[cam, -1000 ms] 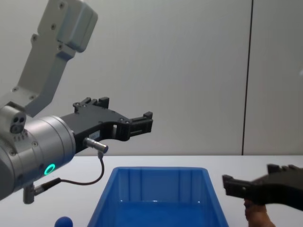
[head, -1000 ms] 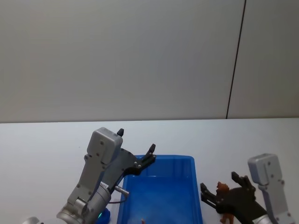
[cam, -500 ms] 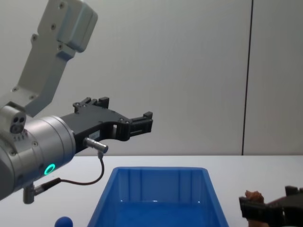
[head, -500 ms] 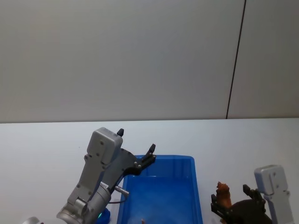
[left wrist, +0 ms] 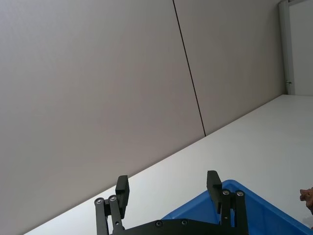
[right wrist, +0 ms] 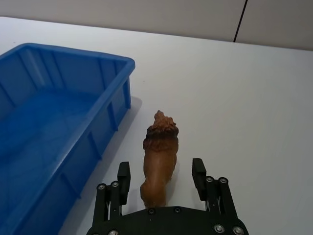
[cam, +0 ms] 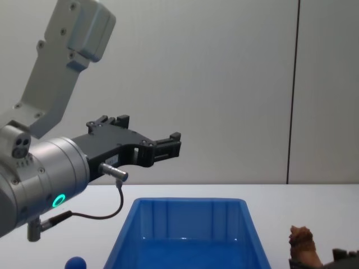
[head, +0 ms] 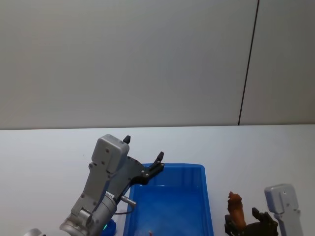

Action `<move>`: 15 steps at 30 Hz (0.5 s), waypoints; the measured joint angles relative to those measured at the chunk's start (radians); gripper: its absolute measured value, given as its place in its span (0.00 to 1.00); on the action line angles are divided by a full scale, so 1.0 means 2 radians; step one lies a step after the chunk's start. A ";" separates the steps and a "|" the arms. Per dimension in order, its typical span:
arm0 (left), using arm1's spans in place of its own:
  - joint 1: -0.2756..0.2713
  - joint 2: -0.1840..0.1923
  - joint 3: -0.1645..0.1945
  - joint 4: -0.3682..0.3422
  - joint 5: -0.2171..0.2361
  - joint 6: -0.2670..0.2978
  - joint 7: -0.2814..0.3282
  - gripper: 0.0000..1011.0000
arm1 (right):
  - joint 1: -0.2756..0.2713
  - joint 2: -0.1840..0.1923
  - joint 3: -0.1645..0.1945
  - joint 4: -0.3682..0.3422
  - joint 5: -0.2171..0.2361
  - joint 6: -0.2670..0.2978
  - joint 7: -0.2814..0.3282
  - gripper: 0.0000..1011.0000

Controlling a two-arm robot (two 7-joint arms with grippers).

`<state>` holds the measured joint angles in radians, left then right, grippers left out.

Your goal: Pick up the two dolls from the table and place them into the box.

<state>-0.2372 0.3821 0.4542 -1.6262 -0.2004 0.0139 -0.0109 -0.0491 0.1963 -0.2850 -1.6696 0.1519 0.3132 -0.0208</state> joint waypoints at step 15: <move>0.000 0.000 0.000 0.000 0.000 0.000 0.000 0.99 | -0.002 -0.008 -0.001 0.011 0.003 0.006 -0.008 0.36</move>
<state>-0.2372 0.3821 0.4542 -1.6262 -0.2004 0.0139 -0.0109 -0.0538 0.1810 -0.2869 -1.6468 0.1582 0.3260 -0.0376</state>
